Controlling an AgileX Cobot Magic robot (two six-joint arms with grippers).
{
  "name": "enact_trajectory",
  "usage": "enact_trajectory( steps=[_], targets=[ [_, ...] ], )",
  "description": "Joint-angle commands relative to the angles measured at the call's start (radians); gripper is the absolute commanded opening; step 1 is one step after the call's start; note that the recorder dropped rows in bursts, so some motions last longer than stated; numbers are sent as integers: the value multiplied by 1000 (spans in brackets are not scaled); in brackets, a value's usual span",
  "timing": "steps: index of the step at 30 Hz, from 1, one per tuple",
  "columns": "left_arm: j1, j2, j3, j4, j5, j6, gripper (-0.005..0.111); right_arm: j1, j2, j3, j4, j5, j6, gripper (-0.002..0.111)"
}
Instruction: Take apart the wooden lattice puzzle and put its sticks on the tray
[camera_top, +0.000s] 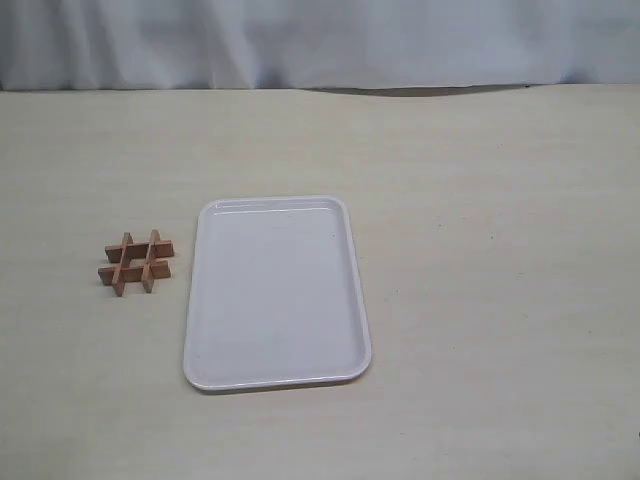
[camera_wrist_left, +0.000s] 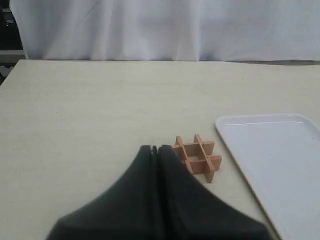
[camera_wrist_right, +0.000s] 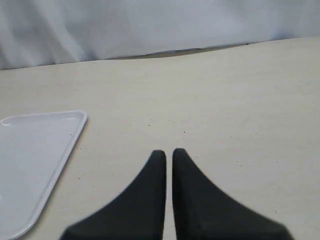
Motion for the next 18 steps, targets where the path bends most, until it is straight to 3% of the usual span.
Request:
enact_trajectory(
  steps=[1,12,18],
  targets=[
    [-1,-1,1,0,-24,2,0,3,-5,2,-3,-1,-1,4],
    [-1,-1,1,0,-99,2,0,3,-5,2,-3,-1,-1,4],
    [-1,-1,1,0,-431,2,0,3,-5,2,-3,-1,-1,4]
  ],
)
